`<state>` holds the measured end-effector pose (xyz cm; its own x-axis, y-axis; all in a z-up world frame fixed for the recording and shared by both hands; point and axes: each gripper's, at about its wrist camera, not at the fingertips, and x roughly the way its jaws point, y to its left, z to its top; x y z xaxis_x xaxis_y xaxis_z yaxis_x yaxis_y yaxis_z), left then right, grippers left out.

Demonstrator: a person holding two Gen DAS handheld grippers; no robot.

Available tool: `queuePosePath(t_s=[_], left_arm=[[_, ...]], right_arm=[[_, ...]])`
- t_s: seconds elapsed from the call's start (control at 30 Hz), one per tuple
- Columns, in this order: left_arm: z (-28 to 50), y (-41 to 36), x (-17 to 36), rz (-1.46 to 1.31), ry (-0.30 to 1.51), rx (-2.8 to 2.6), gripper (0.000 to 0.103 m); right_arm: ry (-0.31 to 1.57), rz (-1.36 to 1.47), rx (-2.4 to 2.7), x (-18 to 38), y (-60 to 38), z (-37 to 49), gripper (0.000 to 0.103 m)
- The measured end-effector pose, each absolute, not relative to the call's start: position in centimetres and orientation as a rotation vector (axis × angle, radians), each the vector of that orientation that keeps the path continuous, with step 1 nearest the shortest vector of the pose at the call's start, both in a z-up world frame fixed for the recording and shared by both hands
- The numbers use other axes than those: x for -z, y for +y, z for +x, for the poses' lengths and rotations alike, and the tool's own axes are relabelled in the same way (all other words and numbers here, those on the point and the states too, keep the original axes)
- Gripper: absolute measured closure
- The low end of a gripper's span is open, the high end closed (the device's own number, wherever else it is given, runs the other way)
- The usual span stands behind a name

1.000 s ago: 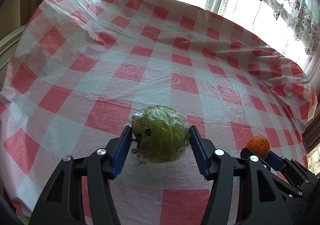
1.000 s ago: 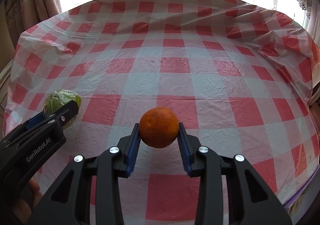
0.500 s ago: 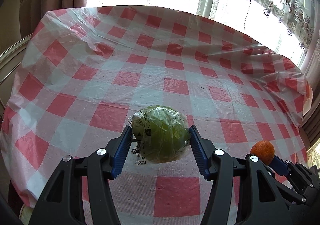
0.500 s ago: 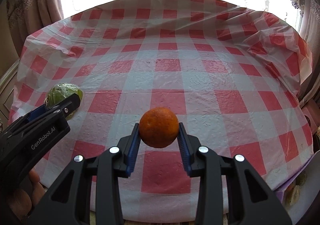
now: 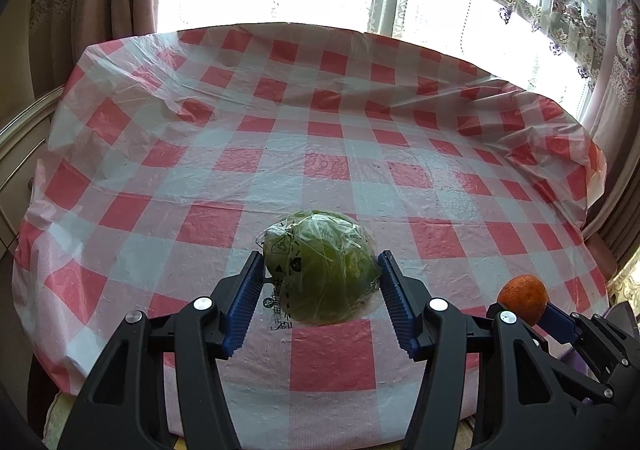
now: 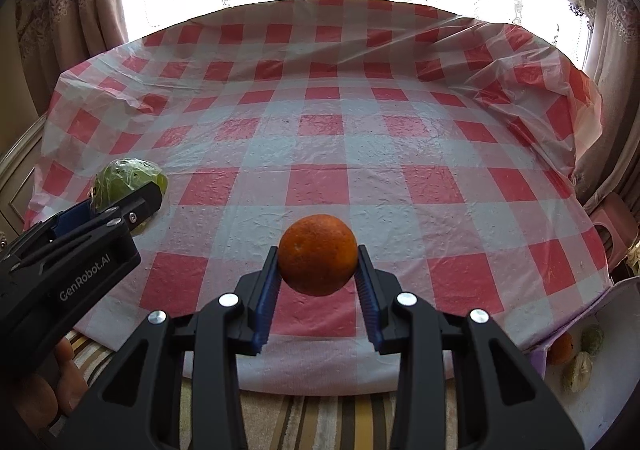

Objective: Organize fruits
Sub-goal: 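Lift and carry the green bagged fruit and orange over into the white box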

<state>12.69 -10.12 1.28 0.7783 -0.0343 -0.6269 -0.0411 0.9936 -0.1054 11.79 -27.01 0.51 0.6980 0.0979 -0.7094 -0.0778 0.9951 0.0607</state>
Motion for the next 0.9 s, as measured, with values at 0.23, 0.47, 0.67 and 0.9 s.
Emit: queuePosePath(t_s=[0.23, 0.47, 0.67, 0.9], left_arm=[[11.5, -11.6, -1.8, -0.073, 0.679, 0.032, 0.046], [10.3, -13.7, -2.4, -0.027, 0.675, 0.084, 0.046], [9.3, -15.7, -2.7, 0.016, 0.676, 0.129, 0.046], [8.5, -18.3, -2.7, 0.071, 0.684, 0.188, 0.046]], right_arm=[[0.786, 0.03, -0.084, -0.8, -28.4, 10.1, 0.066], [0.778, 0.048, -0.057, -1.2, -30.7, 8.4, 0.066], [0.771, 0.061, -0.031, -1.5, -32.7, 7.1, 0.066], [0.772, 0.083, 0.007, -1.3, -35.3, 5.7, 0.066]])
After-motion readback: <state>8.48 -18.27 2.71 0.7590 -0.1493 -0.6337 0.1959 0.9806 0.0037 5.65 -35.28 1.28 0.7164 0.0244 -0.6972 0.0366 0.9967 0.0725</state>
